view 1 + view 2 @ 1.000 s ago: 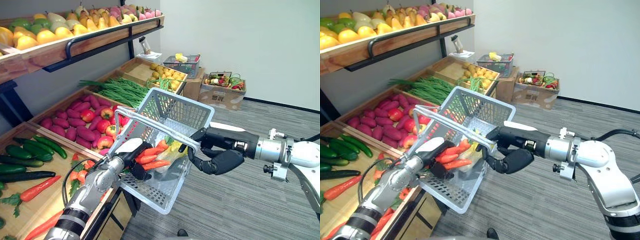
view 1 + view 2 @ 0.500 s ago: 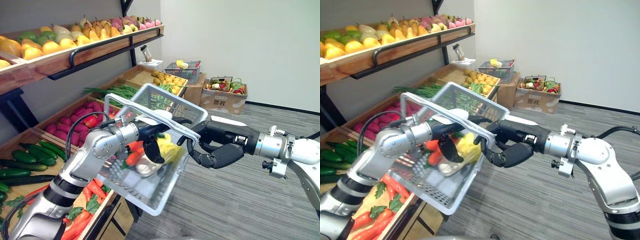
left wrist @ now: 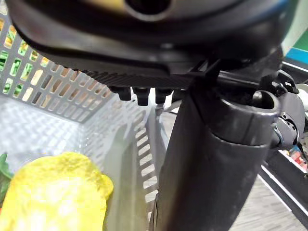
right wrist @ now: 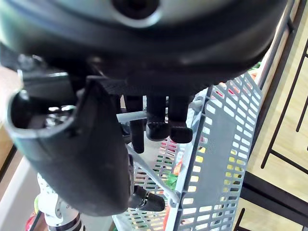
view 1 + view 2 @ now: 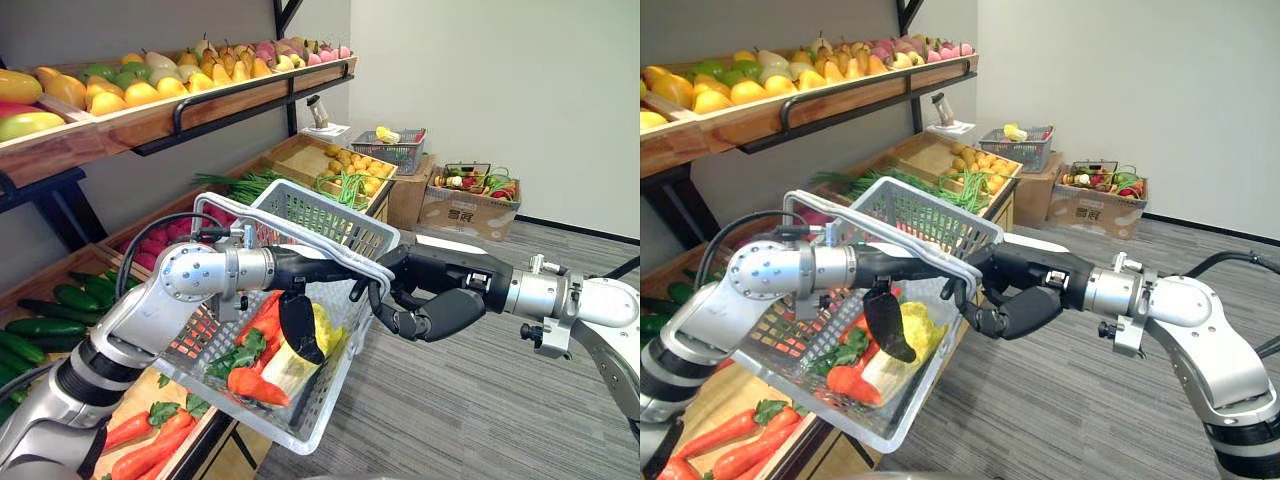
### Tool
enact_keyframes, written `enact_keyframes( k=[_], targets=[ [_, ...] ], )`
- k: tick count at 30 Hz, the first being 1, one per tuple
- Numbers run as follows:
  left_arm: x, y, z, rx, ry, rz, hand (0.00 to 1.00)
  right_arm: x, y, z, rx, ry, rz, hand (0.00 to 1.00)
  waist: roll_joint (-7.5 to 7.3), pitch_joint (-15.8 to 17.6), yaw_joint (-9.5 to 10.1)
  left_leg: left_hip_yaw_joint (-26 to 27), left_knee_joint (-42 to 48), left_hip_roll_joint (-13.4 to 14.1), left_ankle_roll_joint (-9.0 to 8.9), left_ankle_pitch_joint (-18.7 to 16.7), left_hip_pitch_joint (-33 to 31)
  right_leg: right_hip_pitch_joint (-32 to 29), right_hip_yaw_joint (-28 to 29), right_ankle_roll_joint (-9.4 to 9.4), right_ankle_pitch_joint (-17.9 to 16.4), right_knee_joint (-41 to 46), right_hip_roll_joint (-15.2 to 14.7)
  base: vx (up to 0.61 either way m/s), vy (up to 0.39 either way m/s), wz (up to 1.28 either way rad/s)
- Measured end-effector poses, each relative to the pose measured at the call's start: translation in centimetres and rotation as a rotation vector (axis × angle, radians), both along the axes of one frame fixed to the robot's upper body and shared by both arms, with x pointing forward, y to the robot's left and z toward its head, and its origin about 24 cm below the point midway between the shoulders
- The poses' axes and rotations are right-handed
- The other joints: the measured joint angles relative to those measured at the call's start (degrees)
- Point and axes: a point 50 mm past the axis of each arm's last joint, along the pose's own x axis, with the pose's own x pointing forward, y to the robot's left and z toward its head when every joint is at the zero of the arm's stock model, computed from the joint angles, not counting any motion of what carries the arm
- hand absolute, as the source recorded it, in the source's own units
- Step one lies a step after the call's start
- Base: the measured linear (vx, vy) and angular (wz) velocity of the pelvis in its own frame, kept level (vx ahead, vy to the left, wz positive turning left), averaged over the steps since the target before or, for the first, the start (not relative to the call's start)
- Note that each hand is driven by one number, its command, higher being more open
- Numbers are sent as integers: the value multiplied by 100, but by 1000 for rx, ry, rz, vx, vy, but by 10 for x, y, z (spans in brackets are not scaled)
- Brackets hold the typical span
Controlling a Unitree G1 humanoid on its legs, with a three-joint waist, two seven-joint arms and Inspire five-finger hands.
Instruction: Pick vegetable in the basket
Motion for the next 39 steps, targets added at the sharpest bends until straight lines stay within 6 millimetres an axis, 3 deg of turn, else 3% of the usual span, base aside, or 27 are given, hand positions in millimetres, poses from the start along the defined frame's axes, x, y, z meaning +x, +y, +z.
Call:
enact_keyframes(
  k=[5, 11, 19, 27, 30, 33, 36, 39],
  targets=[
    [-1, 9, 7, -33, 5, 14, 100, -1, -7, -3, 18, 13, -37, 0, -84, 103, 29, -35, -2, -2, 3, -2, -6, 15, -48, 10, -49, -18, -16, -19, 39, 4],
    [-4, 22, 15, -67, -16, 44, 100, 0, -28, -12, 1, 36, -167, 0, -50, 276, 73, -108, -5, 13, 7, -4, -1, 70, -137, -7, -96, -19, -31, -20, 35, 7],
    [-9, 54, 49, -260, -165, 151, 100, -1, -78, -40, 11, 132, -496, 0, 31, 348, 174, -173, -69, 48, 7, -2, 12, 102, -235, 0, -102, 0, -8, 4, 33, 5],
    [-15, 80, 60, -437, -259, 261, 100, -9, -104, -46, 42, 132, -660, 0, -10, 407, 211, -255, -72, 45, 39, 16, 10, 150, -323, 30, -144, -22, -38, -35, 29, 6],
    [-23, 111, 66, -599, -377, 421, 100, -18, -113, -51, 107, 128, -740, 0, 17, 447, 206, -327, -81, 50, 65, 33, -11, 168, -386, 18, -159, -22, -54, -36, 14, 10],
    [-41, 158, 61, -785, -508, 684, 100, -28, -124, -60, 155, 141, -832, 0, 49, 473, 215, -414, -104, 44, 96, 53, -29, 198, -479, 5, -164, -21, -84, -26, 28, 18],
    [-69, 211, 39, -955, -625, 1009, 100, -35, -139, -73, 188, 177, -935, 0, 14, 495, 239, -581, -109, 14, 117, 63, -127, 194, -594, 10, -170, -21, -150, -27, 30, 21],
    [-93, 241, 11, -1039, -661, 1240, 100, -40, -150, -86, 231, 217, -1022, 0, -37, 513, 293, -687, -120, -7, 135, 62, -199, 180, -660, 16, -175, -22, -190, -32, 38, 19]
  ],
)
